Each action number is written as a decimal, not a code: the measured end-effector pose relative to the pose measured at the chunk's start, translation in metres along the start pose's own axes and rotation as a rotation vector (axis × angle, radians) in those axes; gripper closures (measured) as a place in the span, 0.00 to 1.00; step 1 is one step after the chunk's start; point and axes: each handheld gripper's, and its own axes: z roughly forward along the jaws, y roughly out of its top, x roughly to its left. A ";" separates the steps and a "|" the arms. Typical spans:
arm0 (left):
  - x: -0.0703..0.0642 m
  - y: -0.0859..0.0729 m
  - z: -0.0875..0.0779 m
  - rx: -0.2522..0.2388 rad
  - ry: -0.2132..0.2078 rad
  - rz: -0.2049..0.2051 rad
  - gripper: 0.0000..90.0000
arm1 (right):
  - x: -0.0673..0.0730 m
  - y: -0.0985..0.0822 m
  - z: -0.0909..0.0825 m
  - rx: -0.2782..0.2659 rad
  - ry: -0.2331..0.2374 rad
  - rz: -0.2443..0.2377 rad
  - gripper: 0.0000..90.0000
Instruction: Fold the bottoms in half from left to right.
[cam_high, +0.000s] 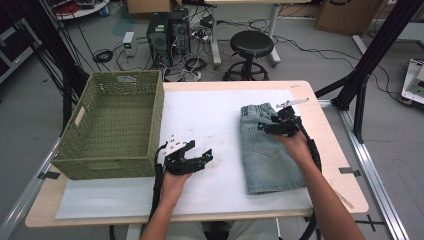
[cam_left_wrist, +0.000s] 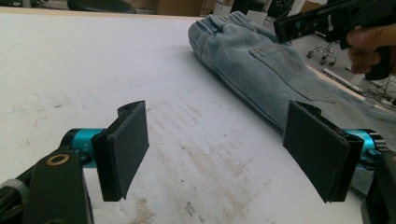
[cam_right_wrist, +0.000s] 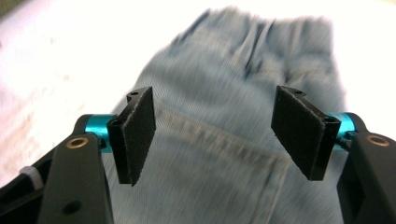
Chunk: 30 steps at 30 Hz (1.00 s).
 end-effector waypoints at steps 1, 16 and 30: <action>0.000 0.001 0.000 -0.002 -0.001 0.004 0.25 | 0.002 -0.003 0.003 0.019 -0.001 -0.001 0.34; -0.002 0.005 -0.005 -0.016 -0.018 0.015 0.25 | 0.009 -0.015 0.006 0.070 -0.012 -0.008 0.34; -0.003 0.008 -0.008 -0.017 -0.027 0.022 0.25 | 0.034 -0.043 0.019 0.110 -0.025 -0.102 0.34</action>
